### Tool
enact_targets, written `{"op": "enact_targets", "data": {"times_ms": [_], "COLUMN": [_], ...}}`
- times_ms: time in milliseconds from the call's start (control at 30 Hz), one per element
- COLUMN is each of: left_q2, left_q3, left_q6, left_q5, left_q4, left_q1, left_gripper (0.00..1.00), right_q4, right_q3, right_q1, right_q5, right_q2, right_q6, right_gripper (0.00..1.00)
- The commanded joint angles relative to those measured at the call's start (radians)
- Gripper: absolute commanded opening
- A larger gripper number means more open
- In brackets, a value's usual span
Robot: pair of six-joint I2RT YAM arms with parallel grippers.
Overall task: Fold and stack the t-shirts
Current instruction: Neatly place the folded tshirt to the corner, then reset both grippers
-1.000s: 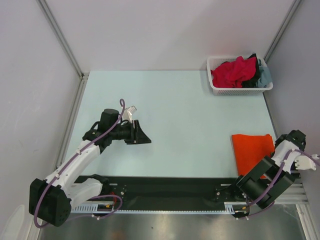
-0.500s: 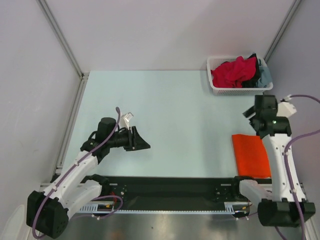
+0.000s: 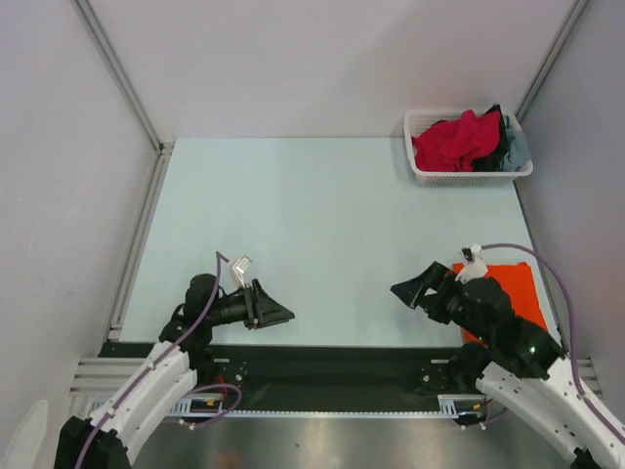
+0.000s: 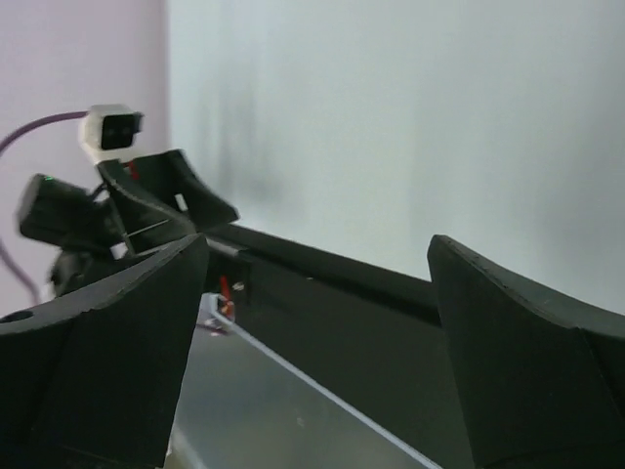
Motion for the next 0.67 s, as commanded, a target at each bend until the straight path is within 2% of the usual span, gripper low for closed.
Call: {"op": "enact_targets", "data": {"times_ms": [0,133,267,367,467,633], "left_q2": [-0.137,-0.361,-0.542,-0.7,-0.649,-0.647], "left_q3": [-0.075,-0.204,-0.313,-0.309,-0.318,-0.338], "left_q6": [-0.231,-0.448,-0.589,-0.646,-0.676,-0.764], "left_q5": [0.05,0.057,0.051,0.004,-0.016,-0.068], "left_q4": [0.231,0.465,0.55,0.5,0.622,0.774], "left_q1": [-0.005,-0.005,-0.003,-0.005,-0.005,-0.005], "left_gripper": [0.63,0.68,0.7,0.75,0.75,0.76], "right_q4": [0.253,0.373,0.454,0.528,0.626,0.814], "right_q3": [-0.151,-0.3,-0.405,-0.468,-0.547,-0.654], "right_q1": [0.01,0.011,0.01,0.007,0.001,0.0], "right_q5": [-0.18,-0.28,-0.331,-0.363,-0.417,-0.486], "right_q2": [-0.167,-0.257,-0.288,-0.264,-0.224,-0.198], "right_q6": [0.108,0.166,0.202,0.212,0.241,0.274], "right_gripper": [1.0,1.0,1.0,1.0,1.0,1.0]}}
